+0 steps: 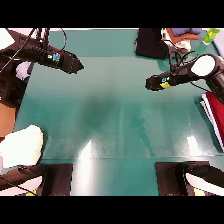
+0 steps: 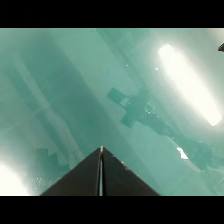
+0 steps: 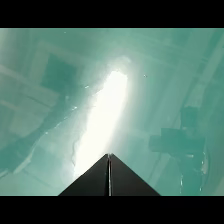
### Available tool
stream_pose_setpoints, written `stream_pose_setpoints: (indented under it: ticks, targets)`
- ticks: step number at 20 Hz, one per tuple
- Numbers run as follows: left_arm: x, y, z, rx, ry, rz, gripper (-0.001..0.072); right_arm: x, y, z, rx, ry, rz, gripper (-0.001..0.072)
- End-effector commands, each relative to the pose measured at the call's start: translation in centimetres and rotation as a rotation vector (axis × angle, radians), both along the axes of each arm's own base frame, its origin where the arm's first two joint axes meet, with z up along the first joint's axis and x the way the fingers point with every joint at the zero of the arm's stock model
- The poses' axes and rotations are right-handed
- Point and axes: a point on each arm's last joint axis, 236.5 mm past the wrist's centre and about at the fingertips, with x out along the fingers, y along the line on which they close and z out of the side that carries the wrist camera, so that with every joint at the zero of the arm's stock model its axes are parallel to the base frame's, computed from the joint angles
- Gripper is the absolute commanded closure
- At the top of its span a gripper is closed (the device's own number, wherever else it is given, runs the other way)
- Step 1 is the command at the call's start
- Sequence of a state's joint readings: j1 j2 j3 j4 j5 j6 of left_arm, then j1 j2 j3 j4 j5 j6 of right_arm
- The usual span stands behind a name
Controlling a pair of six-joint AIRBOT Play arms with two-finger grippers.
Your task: Fold the shirts.
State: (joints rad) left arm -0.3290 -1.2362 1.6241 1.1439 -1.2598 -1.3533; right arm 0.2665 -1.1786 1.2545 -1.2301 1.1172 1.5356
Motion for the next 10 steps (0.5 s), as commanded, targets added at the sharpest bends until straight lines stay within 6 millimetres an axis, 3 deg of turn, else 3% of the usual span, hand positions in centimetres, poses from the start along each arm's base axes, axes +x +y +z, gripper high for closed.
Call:
stream_pose_setpoints:
  ticks: [1, 10]
  targets:
    - [-0.01, -0.01, 0.02, 0.000, -0.001, 0.000, 0.0683, 0.01, 0.00, 0.00, 0.000, 0.001, 0.000, 0.0691]
    - [0.83, 0.22, 0.85, -0.021, -0.037, 0.024, 0.0683, 0.01, 0.00, -0.01, 0.000, 0.000, 0.000, 0.0691]
